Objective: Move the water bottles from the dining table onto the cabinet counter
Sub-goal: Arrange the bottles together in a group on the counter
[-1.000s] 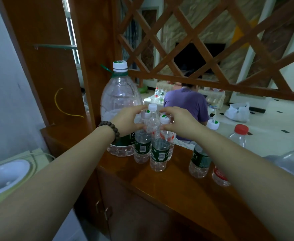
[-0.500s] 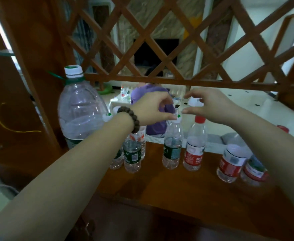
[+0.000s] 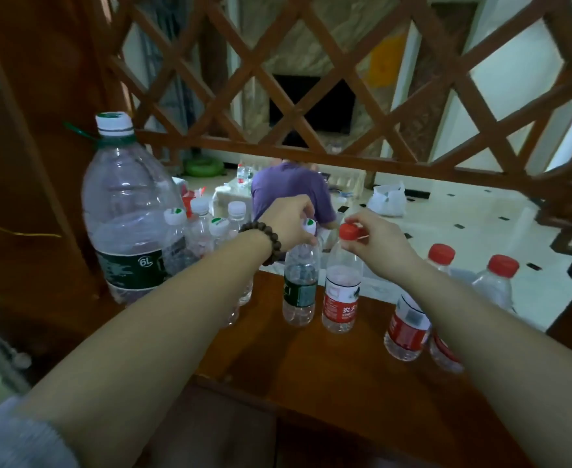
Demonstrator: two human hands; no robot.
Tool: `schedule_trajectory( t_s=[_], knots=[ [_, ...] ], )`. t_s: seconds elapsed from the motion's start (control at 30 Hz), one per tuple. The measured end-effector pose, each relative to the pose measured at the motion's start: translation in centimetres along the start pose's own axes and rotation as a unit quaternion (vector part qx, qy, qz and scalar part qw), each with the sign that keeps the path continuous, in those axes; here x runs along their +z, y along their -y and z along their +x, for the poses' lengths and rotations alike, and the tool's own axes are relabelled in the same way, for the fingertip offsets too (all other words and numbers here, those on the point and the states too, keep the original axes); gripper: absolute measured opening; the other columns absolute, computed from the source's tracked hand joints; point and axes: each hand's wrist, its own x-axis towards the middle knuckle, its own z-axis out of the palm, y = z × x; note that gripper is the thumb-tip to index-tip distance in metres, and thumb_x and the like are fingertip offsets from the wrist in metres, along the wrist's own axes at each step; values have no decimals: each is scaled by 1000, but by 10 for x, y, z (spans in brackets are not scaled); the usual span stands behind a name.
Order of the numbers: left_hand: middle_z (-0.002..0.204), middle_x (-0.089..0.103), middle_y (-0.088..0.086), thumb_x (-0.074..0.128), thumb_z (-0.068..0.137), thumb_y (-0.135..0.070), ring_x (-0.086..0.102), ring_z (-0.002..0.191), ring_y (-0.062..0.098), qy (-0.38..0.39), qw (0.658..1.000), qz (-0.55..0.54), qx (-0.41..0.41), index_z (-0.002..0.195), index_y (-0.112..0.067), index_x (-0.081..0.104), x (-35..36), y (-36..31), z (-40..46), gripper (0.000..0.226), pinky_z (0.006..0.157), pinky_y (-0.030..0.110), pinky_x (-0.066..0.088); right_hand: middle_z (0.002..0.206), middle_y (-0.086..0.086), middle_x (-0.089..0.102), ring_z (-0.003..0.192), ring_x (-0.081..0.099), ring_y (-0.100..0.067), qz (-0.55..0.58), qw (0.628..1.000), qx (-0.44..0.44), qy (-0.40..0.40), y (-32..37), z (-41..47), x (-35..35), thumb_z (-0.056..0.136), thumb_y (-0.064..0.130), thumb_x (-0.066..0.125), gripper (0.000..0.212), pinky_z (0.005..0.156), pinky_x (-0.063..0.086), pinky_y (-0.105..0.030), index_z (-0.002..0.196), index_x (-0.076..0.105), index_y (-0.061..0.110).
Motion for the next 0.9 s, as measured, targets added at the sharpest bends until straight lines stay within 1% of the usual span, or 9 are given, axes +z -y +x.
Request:
schedule_trajectory(
  t_s=[0.1, 0.17, 0.23, 0.4, 0.47, 0.6, 0.73, 0.8, 0.9],
  knots=[
    [87, 52, -8, 83, 66, -29, 50, 79, 10, -30, 999, -15, -28, 93, -23, 56, -11, 0, -3, 38, 63, 19, 38, 106, -6, 63, 93, 59, -23, -10, 1000, -24, -13, -5, 3, 4, 80, 19, 72, 33, 78, 46, -32, 108, 55, 18],
    [85, 53, -8, 84, 65, -28, 50, 77, 10, -38, 999, -4, -28, 91, -23, 58, -22, 3, -5, 38, 63, 18, 36, 102, -5, 64, 90, 60, -24, -5, 1000, -29, -7, -7, 5, 6, 80, 22, 72, 33, 79, 50, -39, 107, 54, 19],
    [87, 53, -8, 84, 66, -27, 49, 76, 9, -30, 999, 19, -27, 93, -21, 60, -31, 7, -7, 37, 63, 17, 35, 102, -3, 64, 91, 60, -24, -5, 999, -34, 2, -9, 8, 8, 80, 24, 72, 34, 81, 51, -42, 107, 53, 22],
    [88, 52, -6, 83, 67, -25, 47, 78, 9, -26, 997, 63, -37, 101, -17, 64, -39, 22, -7, 40, 66, 19, 37, 93, 7, 56, 88, 58, -19, 31, 999, -43, 5, -6, 13, 16, 80, 25, 71, 33, 74, 45, -32, 108, 53, 25],
    [93, 53, -5, 82, 68, -25, 48, 83, 11, -25, 996, 72, -38, 103, -18, 63, -40, 26, -3, 40, 72, 23, 39, 94, 9, 55, 87, 56, -17, 38, 998, -47, 11, -1, 18, 20, 81, 26, 71, 34, 74, 44, -30, 109, 53, 25],
    [104, 56, -1, 80, 72, -24, 49, 89, 12, -2, 994, 99, -43, 107, -18, 60, -36, 33, 4, 40, 74, 24, 39, 91, 11, 53, 81, 53, -12, 54, 997, -58, 12, 12, 31, 27, 80, 25, 72, 33, 70, 37, -25, 107, 53, 27],
    [113, 59, 5, 80, 72, -22, 53, 97, 16, 6, 992, 118, -43, 108, -16, 60, -37, 40, 7, 42, 77, 24, 40, 92, 4, 59, 82, 58, -17, 69, 994, -75, 33, 25, 37, 34, 79, 22, 73, 32, 69, 46, -31, 105, 55, 22],
    [111, 60, 4, 79, 73, -23, 51, 94, 13, 10, 991, 128, -36, 108, -15, 60, -37, 42, 7, 41, 75, 23, 38, 91, -1, 62, 80, 60, -22, 71, 994, -80, 37, 29, 38, 36, 78, 20, 72, 31, 72, 49, -36, 104, 56, 20],
    [110, 60, 4, 78, 74, -22, 47, 90, 11, 12, 991, 131, -31, 109, -13, 60, -37, 44, 4, 41, 74, 21, 37, 92, -5, 64, 80, 60, -23, 70, 994, -77, 40, 33, 37, 39, 77, 21, 73, 32, 74, 50, -38, 105, 56, 19]
  ],
)
